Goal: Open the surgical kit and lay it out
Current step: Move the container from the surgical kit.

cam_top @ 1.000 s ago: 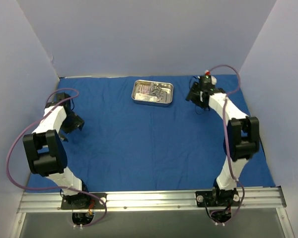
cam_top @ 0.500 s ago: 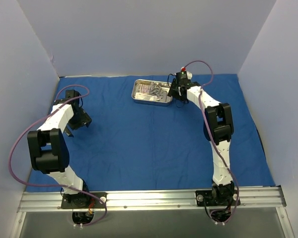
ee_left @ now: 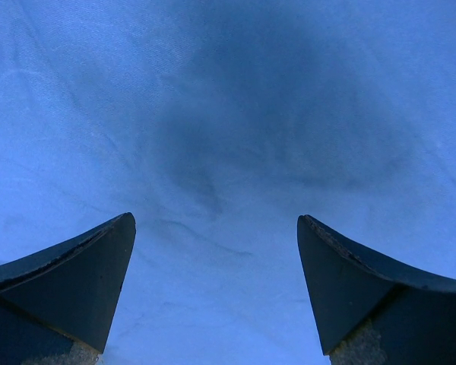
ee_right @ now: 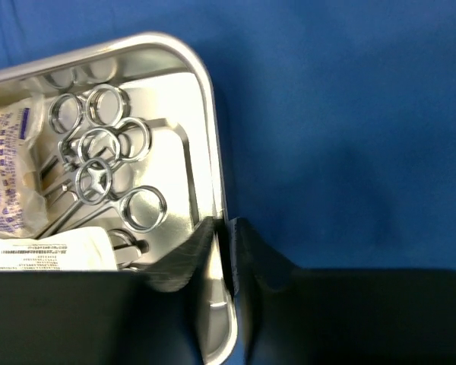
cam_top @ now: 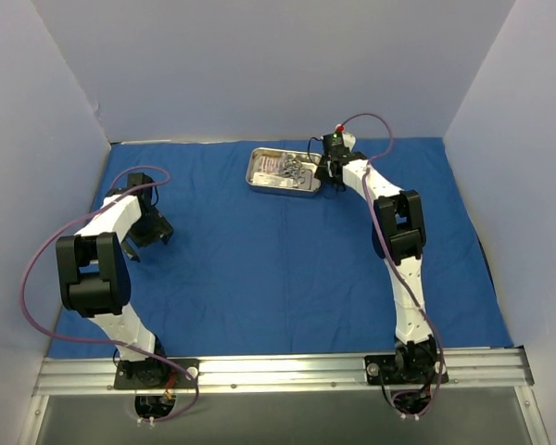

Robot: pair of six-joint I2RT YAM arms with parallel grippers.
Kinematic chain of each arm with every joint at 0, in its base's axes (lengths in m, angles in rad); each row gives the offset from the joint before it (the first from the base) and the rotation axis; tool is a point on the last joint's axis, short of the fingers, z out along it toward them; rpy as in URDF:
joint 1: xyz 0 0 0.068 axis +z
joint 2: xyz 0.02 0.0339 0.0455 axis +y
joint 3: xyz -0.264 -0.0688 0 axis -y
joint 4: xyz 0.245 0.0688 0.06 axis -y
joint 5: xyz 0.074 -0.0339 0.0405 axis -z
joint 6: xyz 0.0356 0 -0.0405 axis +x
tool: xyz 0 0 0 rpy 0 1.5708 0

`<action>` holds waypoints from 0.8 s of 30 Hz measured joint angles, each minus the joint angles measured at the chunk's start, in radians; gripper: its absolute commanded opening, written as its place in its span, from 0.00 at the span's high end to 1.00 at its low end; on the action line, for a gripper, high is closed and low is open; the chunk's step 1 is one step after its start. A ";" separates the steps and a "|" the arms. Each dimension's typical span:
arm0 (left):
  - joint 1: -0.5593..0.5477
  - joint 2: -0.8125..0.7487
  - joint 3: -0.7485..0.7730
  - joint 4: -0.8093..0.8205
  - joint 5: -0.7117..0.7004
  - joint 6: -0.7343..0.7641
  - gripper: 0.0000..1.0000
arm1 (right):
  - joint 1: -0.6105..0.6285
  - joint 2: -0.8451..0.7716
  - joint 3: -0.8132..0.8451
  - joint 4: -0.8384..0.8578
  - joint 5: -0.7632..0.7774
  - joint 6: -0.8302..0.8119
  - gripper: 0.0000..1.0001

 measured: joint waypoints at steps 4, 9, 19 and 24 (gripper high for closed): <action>0.000 0.013 -0.001 0.002 -0.002 -0.006 0.03 | 0.004 0.000 0.007 -0.009 0.017 0.003 1.00; 0.001 0.029 -0.007 0.005 -0.004 -0.022 0.03 | 0.004 -0.028 -0.044 0.012 0.062 0.031 1.00; 0.014 0.048 -0.011 0.010 -0.008 -0.043 0.03 | -0.068 -0.238 -0.343 0.013 0.154 0.114 1.00; 0.034 0.048 -0.016 0.014 -0.006 -0.053 0.03 | -0.140 -0.386 -0.524 0.016 0.193 0.179 1.00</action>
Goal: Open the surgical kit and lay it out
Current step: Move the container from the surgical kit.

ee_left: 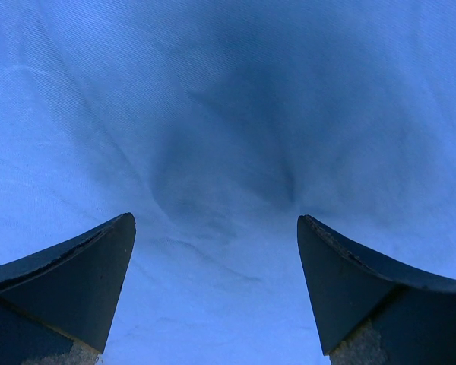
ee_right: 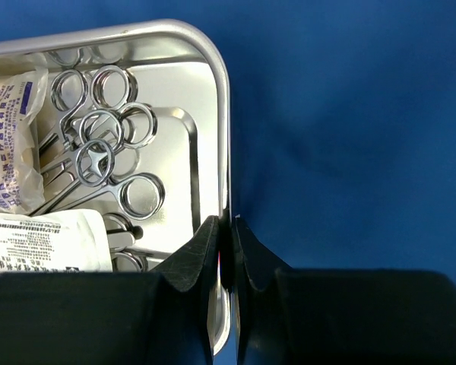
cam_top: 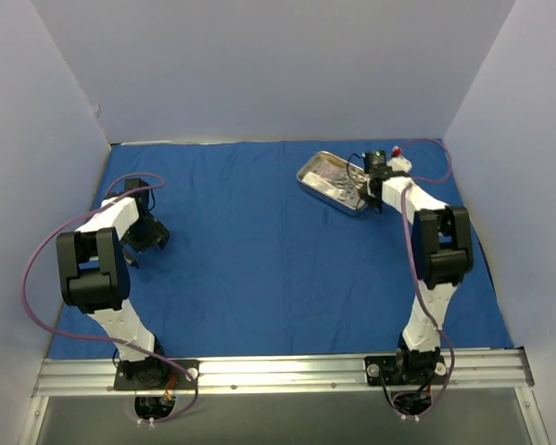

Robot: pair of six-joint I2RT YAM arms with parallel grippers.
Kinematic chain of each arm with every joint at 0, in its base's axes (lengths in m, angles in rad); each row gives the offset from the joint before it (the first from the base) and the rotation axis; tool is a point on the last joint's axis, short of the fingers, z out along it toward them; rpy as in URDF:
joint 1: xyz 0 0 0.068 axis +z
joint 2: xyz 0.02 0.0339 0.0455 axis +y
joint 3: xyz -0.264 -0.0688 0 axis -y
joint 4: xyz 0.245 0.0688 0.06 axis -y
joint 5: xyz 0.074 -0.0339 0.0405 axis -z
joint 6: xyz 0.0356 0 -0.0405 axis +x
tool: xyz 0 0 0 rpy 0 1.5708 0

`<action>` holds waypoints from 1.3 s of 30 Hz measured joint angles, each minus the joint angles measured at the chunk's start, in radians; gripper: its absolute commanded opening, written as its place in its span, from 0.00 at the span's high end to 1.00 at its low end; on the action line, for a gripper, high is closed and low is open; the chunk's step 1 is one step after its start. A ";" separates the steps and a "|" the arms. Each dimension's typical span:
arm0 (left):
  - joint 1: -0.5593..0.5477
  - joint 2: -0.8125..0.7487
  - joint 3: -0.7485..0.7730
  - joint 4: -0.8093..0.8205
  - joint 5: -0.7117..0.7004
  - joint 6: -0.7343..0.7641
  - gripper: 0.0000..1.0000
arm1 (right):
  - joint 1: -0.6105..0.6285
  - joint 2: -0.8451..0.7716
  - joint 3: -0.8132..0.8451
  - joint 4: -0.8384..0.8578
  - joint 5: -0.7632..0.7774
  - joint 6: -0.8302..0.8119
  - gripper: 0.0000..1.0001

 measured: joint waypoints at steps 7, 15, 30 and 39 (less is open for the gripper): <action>0.027 0.001 -0.016 0.005 0.003 -0.017 0.03 | -0.076 -0.201 -0.237 -0.026 0.084 0.113 1.00; 0.027 0.001 -0.017 0.009 0.011 -0.022 0.03 | -0.081 -0.428 -0.496 -0.070 0.118 0.302 1.00; 0.027 0.001 -0.018 0.011 0.033 -0.026 0.03 | -0.050 -0.601 -0.699 -0.102 0.045 0.567 0.95; 0.027 0.001 -0.027 0.021 0.037 -0.026 0.03 | 0.024 -0.546 -0.670 -0.090 -0.016 0.633 0.94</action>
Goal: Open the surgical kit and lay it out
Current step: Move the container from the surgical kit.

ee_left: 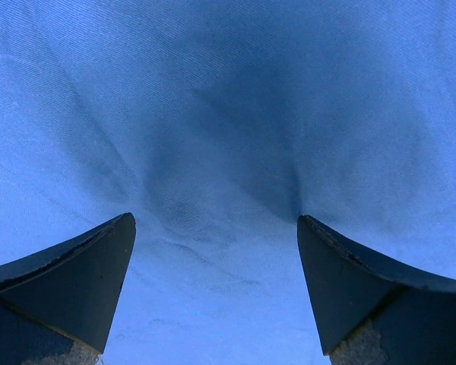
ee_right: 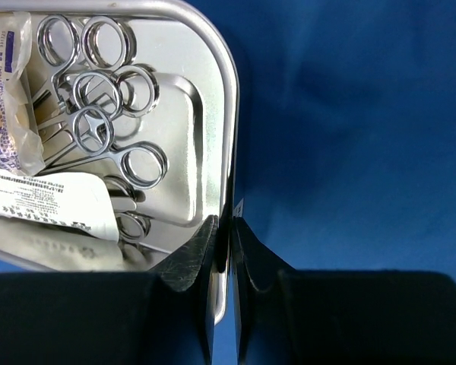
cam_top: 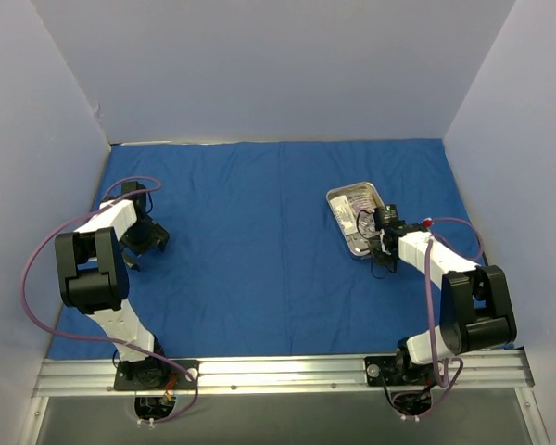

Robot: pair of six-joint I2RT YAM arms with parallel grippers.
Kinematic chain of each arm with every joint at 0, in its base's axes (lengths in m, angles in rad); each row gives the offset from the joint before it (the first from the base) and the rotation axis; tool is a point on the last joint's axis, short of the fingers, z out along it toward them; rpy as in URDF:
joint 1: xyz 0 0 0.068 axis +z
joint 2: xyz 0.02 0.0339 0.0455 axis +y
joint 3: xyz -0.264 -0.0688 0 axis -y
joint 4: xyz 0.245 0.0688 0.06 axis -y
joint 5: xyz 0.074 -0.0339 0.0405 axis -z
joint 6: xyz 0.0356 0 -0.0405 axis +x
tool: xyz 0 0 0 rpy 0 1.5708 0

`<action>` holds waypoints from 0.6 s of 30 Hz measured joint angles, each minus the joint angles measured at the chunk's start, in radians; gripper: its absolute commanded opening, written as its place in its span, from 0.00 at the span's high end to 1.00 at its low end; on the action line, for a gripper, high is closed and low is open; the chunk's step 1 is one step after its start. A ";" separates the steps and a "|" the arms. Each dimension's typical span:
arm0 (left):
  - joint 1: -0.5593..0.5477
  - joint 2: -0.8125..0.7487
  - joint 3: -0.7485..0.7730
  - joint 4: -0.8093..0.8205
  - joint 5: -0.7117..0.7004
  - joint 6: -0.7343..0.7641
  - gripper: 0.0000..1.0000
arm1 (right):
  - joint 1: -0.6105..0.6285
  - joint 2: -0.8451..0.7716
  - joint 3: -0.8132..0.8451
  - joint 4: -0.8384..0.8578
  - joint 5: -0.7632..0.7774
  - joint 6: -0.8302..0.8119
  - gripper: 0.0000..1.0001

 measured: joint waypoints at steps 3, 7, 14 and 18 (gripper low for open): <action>0.000 0.000 0.000 0.001 0.001 0.000 0.03 | 0.014 0.004 0.001 0.013 -0.031 0.020 0.92; 0.000 0.000 0.000 0.001 0.003 0.000 0.03 | 0.025 0.005 0.001 0.023 -0.092 0.045 0.76; 0.000 0.000 0.000 0.001 0.010 0.000 0.03 | 0.031 0.005 0.067 -0.045 -0.106 -0.025 0.52; 0.000 -0.002 0.000 0.001 0.011 0.000 0.03 | 0.024 0.018 0.197 -0.121 -0.065 -0.191 0.48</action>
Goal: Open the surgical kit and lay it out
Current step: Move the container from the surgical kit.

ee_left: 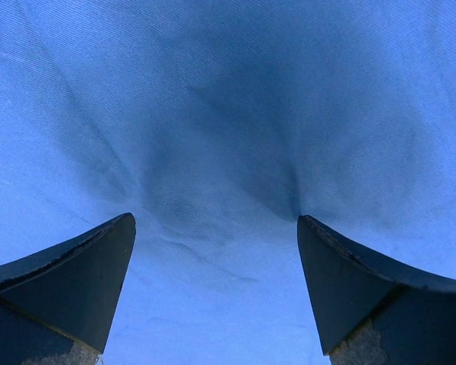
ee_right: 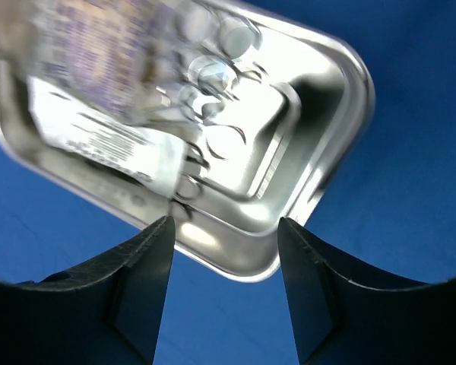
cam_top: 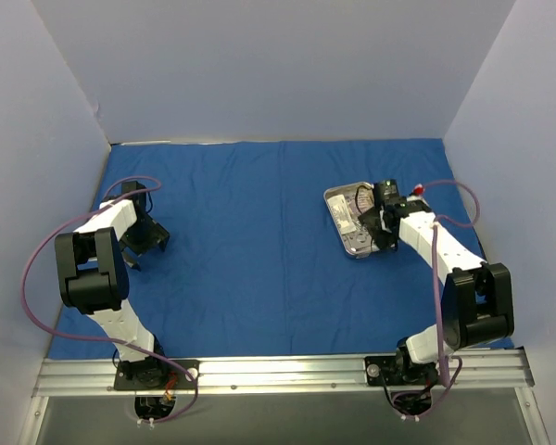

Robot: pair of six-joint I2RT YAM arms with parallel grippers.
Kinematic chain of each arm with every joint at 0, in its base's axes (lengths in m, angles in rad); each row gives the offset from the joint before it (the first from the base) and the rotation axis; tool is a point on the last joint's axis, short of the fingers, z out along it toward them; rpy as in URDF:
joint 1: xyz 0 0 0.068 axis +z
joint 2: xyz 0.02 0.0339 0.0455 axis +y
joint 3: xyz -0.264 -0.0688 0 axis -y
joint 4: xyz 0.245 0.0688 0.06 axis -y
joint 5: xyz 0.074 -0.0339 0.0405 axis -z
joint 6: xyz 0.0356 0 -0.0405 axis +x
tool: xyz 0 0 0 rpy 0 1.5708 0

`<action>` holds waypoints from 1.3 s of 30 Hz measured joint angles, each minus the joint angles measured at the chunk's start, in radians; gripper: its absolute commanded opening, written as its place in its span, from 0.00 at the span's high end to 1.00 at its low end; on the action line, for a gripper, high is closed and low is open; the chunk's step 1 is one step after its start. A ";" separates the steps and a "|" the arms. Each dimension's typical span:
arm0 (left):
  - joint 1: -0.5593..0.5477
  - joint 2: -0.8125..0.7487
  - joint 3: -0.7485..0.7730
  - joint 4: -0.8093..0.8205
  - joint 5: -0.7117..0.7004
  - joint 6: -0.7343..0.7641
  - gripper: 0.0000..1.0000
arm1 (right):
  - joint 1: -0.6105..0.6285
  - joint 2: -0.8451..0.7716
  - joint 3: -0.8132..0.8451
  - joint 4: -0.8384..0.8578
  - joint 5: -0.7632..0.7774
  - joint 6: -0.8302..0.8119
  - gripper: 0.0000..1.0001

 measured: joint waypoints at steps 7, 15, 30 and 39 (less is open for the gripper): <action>-0.002 -0.018 0.000 0.000 0.000 0.013 0.03 | -0.026 0.122 0.216 -0.006 0.046 -0.406 0.54; -0.027 -0.050 0.002 0.000 0.000 0.043 0.03 | -0.128 0.261 0.231 0.050 0.018 -0.711 0.62; -0.075 -0.055 0.031 -0.002 0.000 0.088 0.03 | -0.161 0.407 0.357 0.156 -0.071 -1.014 0.66; -0.075 -0.055 0.031 -0.002 0.000 0.092 0.03 | -0.165 0.462 0.381 0.169 -0.075 -1.080 0.91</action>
